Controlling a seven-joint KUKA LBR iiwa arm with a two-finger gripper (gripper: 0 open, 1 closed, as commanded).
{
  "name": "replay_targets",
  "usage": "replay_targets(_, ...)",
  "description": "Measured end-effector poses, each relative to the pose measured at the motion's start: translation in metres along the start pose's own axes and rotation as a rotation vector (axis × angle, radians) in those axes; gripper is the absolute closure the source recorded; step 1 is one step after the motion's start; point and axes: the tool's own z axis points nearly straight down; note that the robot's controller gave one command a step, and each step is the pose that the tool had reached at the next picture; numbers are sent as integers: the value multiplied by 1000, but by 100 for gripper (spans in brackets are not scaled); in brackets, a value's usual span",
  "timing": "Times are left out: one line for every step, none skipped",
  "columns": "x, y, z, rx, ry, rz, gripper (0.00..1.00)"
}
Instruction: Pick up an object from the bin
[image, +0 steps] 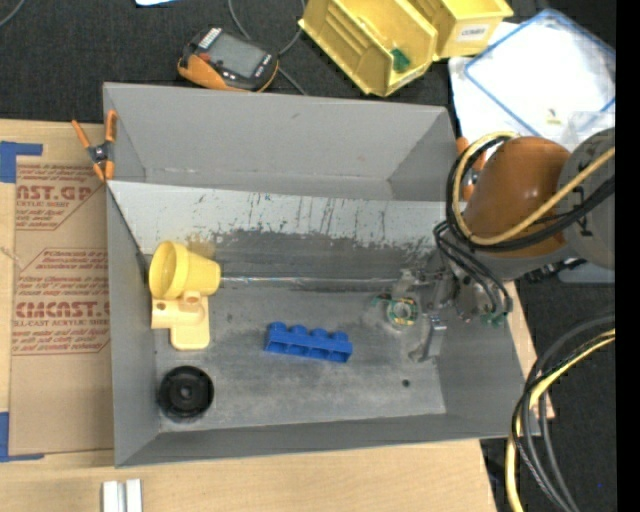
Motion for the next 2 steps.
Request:
replay_targets(0, -1, 0, 1, 0, 0, 0)
replay_targets(-30, 24, 54, 1, -3, -73, 0)
